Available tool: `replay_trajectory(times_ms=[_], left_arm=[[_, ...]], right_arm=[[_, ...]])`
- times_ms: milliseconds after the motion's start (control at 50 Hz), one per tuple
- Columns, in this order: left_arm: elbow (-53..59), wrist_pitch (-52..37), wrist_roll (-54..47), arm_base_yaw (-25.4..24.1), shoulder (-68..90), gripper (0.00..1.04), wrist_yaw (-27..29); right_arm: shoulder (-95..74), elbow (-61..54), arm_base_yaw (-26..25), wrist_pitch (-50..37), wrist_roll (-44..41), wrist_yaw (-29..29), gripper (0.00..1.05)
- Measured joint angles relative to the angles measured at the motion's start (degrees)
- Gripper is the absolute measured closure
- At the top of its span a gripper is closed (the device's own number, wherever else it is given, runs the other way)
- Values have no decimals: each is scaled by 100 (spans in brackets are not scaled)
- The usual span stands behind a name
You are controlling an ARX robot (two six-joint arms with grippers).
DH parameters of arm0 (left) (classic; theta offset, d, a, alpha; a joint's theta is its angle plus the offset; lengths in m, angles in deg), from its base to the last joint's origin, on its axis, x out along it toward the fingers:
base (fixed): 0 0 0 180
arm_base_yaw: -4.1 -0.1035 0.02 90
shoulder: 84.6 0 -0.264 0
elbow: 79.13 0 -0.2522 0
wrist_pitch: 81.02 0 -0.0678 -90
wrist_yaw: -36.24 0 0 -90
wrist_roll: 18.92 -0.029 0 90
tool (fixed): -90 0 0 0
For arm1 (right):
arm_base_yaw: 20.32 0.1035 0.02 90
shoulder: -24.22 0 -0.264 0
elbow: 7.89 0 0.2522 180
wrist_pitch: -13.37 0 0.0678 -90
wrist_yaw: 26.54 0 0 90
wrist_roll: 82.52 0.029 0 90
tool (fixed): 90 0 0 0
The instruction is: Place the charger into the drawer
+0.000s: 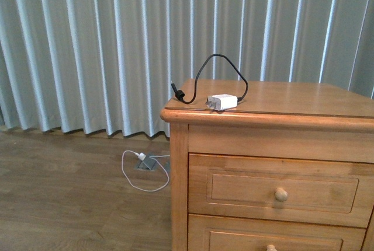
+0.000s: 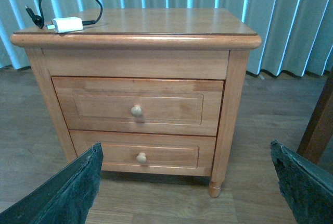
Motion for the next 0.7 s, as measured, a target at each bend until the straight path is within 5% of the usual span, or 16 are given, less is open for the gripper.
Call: replay_trajectory(times_ms=[700], left_arm=[[0, 0, 0, 0, 0, 6, 0]], right_arm=[[0, 0, 0, -2, 0, 0, 9]])
